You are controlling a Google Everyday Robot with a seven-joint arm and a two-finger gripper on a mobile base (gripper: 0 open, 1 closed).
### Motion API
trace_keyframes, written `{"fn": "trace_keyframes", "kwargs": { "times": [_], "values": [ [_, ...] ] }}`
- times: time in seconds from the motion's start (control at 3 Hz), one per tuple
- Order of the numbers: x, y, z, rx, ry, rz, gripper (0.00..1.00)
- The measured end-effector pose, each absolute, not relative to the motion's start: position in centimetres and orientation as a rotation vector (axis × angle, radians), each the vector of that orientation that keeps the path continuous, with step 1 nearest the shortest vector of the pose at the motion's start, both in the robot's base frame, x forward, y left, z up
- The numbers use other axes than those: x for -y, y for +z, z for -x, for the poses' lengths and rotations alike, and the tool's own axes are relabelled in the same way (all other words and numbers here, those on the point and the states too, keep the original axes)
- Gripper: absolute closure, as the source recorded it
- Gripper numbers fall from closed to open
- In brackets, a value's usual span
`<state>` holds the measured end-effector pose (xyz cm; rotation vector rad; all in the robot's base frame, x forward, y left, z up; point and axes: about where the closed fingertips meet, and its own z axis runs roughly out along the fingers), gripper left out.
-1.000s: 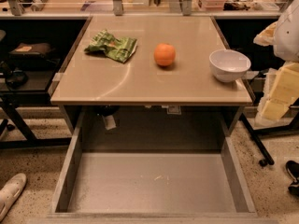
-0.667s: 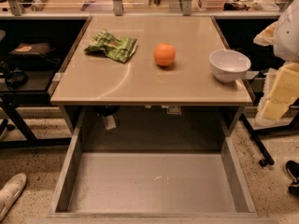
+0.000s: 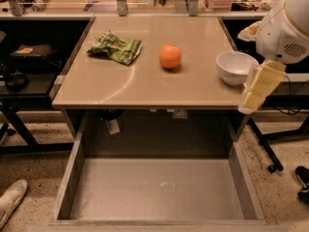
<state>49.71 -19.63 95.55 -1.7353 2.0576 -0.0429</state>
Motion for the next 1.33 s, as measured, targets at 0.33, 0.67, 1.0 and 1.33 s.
{"fn": "trace_keyframes", "kwargs": {
  "times": [0.33, 0.67, 1.0, 1.33],
  "values": [
    [19.0, 94.6, -53.3, -1.979, 0.034, 1.707, 0.00],
    [18.1, 93.1, -57.5, -1.928, 0.134, 1.652, 0.00],
    [18.0, 93.2, -57.4, -1.928, 0.133, 1.652, 0.00],
    [17.0, 92.3, -58.7, -1.878, 0.154, 1.651, 0.00]
  ]
}}
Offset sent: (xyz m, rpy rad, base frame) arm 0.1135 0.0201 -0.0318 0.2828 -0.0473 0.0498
